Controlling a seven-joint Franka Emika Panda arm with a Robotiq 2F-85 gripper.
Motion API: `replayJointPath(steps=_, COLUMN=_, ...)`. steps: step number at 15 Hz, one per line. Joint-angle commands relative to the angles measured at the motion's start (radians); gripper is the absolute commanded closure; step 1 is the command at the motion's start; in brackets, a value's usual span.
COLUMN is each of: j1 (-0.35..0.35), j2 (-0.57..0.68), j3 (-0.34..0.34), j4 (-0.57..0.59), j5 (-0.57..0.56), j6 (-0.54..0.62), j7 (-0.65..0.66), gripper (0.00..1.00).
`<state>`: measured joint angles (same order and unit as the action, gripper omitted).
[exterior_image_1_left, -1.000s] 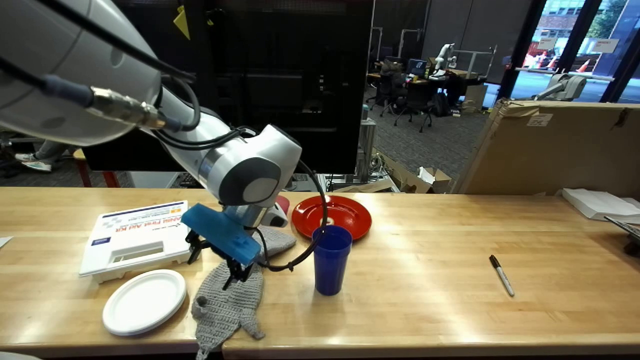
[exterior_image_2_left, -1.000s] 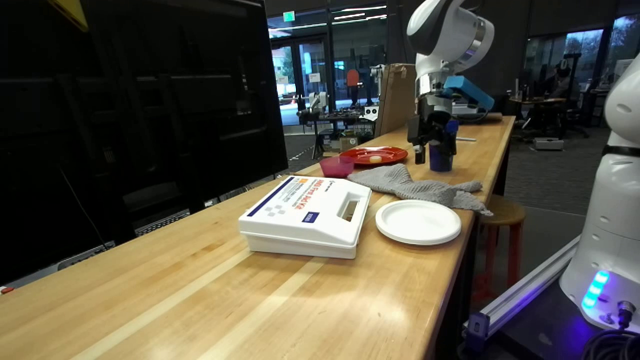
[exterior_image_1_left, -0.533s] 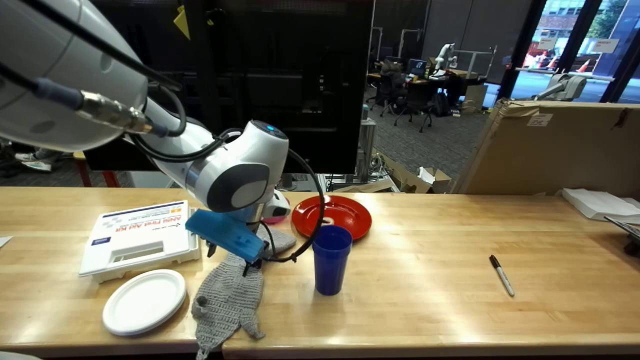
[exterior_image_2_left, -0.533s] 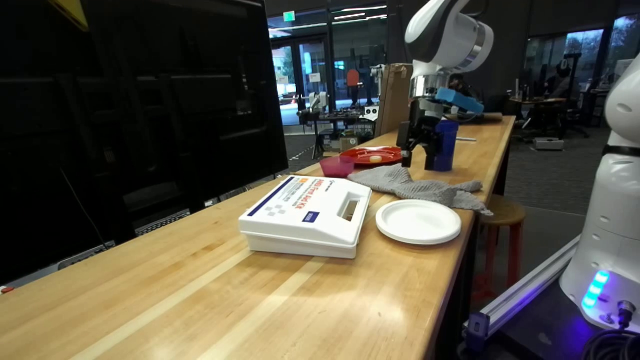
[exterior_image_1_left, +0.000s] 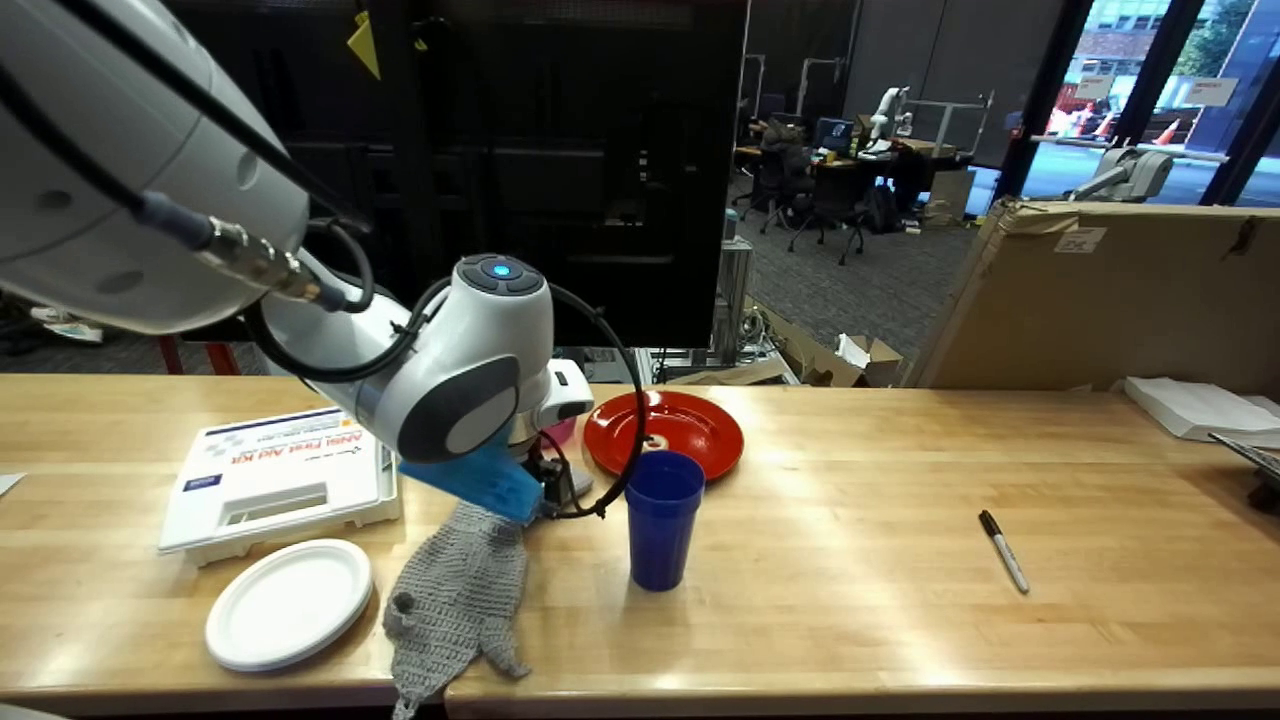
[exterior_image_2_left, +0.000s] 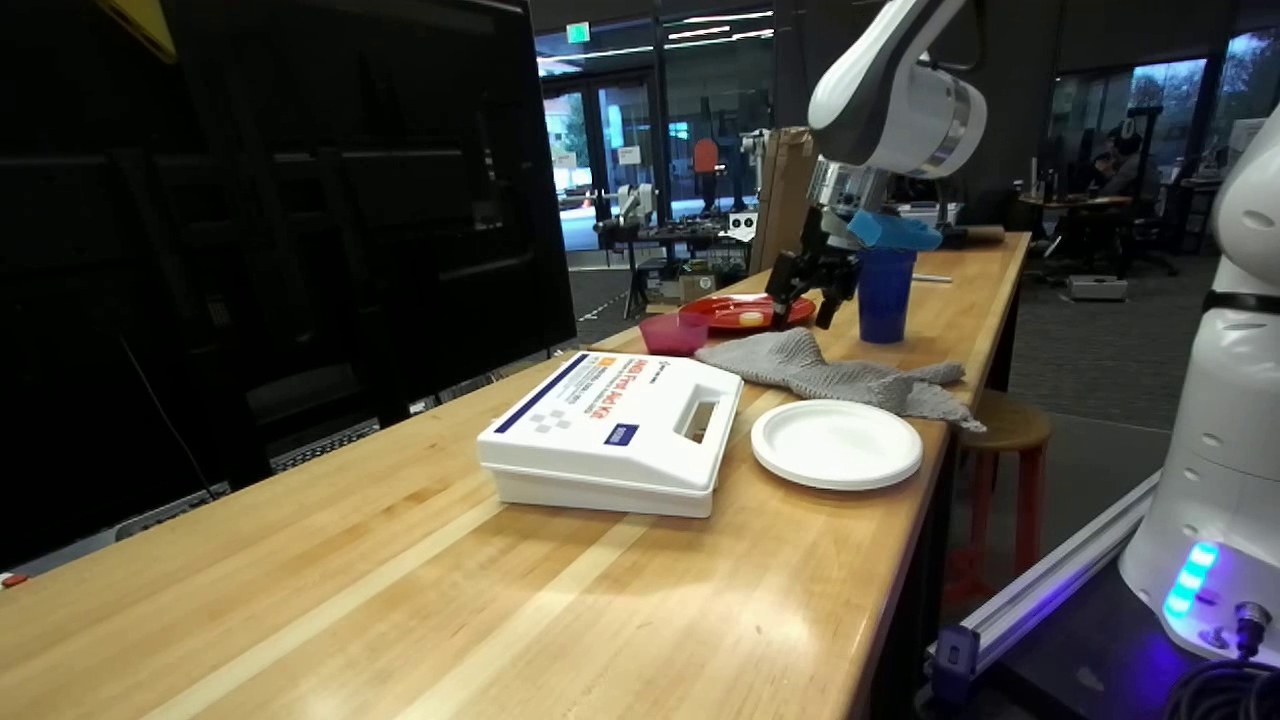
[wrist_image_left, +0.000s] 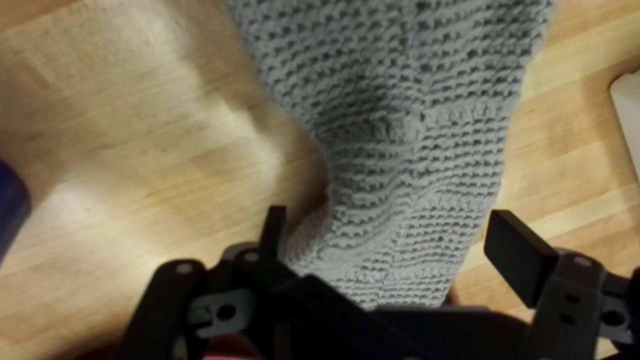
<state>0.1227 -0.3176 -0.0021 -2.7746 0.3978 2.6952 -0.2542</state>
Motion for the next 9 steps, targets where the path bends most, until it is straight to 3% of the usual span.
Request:
replayJointPath(steps=1, j1=0.047, j2=0.059, j3=-0.023, j4=0.015, j5=0.027, j6=0.161, j7=0.021, gripper=0.0)
replayJointPath(steps=5, j1=0.045, j2=0.125, j3=-0.004, j4=0.044, j5=0.021, j6=0.352, j7=0.021, gripper=0.0)
replayJointPath(steps=9, j1=0.033, j2=0.199, j3=-0.002, j4=0.094, j5=0.005, j6=0.469, j7=0.022, gripper=0.0)
